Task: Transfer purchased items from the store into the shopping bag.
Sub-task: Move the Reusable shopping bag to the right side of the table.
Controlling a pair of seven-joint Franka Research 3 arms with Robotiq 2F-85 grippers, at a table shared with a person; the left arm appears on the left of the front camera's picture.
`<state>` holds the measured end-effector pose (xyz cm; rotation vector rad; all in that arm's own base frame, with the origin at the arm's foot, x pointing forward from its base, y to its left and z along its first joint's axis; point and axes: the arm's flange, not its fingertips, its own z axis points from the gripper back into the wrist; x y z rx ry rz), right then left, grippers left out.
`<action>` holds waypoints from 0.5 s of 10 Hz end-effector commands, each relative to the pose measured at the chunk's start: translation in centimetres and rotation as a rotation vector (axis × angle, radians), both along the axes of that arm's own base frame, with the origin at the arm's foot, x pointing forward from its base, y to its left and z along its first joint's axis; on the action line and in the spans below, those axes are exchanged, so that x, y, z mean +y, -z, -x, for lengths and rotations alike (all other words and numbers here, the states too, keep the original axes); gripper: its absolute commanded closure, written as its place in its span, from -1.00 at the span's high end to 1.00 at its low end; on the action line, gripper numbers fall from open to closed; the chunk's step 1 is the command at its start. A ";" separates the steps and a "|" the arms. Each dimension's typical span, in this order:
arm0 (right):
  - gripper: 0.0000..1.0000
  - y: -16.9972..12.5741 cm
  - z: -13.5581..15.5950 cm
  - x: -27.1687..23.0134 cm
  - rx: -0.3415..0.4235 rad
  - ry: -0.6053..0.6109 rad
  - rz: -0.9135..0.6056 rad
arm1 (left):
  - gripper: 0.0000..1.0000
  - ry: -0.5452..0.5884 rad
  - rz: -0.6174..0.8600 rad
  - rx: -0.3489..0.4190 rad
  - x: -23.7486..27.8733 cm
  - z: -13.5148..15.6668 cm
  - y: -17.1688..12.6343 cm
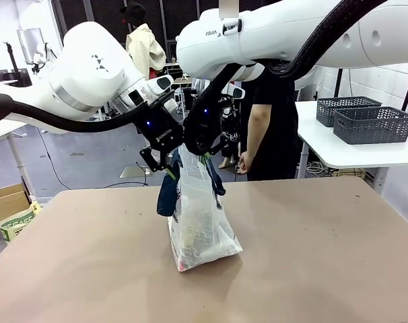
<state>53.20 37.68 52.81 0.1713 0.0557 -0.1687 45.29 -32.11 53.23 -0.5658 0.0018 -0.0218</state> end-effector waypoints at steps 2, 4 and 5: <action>-1.00 0.0 -0.1 0.1 0.004 0.001 -0.005 | 1.00 0.016 0.001 0.003 -0.6 -0.5 0.6; -1.00 0.2 -0.2 0.1 0.008 -0.001 -0.009 | 1.00 0.017 -0.036 0.028 -1.3 -0.8 1.3; -1.00 0.1 -0.2 0.1 0.006 -0.001 -0.009 | 1.00 -0.004 -0.068 0.014 -1.3 -0.9 1.5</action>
